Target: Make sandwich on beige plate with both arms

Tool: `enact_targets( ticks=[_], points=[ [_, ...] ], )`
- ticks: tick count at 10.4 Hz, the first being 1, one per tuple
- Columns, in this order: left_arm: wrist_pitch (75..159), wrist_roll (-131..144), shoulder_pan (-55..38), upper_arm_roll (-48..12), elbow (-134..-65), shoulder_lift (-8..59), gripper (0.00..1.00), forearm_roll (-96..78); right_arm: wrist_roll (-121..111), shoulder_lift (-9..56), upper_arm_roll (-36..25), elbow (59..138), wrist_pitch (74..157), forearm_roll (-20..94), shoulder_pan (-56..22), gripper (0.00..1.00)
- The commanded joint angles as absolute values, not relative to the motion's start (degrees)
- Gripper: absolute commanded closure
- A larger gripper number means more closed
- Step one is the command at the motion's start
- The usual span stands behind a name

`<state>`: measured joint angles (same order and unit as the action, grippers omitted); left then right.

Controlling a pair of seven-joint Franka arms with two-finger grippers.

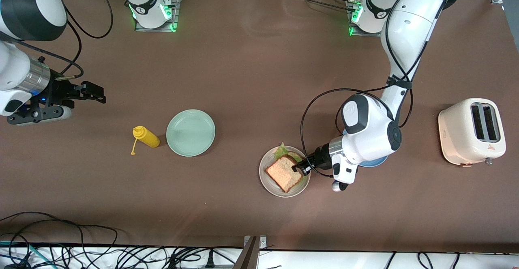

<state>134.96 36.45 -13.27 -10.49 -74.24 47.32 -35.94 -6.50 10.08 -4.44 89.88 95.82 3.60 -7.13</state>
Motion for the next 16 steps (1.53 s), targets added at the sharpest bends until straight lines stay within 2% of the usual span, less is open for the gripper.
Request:
enact_targets(
  ticks=[1,3,4,6,9,12,15,16],
  points=[
    [133.86,34.20,-13.18,-9.93,-74.17,47.46,0.32,-35.78,-5.54,9.76,-5.53,87.37,92.82,3.08,-6.77,0.00],
    [129.22,33.49,-12.75,-10.02,-74.53,47.37,0.19,-27.64,-6.23,9.93,-7.63,86.66,92.55,3.08,-6.59,0.00],
    [127.29,33.49,-12.66,-10.02,-74.53,47.37,0.17,-26.64,-5.98,9.93,-7.65,86.23,92.46,2.55,-6.68,0.00],
    [122.46,32.44,-12.13,-9.93,-74.53,47.29,0.00,-24.37,-6.41,9.58,-8.95,83.43,88.62,2.37,-6.68,0.00],
    [112.71,32.61,-8.02,-9.84,-74.01,45.45,0.00,-17.79,-6.41,10.11,-9.58,81.74,87.10,3.08,-6.68,0.00],
    [105.93,32.52,-2.21,-9.76,-73.92,39.40,0.00,-6.28,-6.59,10.20,-9.67,81.65,86.57,2.99,-6.50,0.00],
    [103.62,32.26,3.14,-9.84,-73.92,33.33,0.00,3.14,-5.81,9.85,-9.06,82.17,86.92,2.90,-6.24,0.00],
    [103.62,31.39,4.12,-9.84,-73.92,31.40,0.00,6.82,-5.80,9.84,-6.36,82.18,86.58,2.99,-3.11,0.00]
  ],
)
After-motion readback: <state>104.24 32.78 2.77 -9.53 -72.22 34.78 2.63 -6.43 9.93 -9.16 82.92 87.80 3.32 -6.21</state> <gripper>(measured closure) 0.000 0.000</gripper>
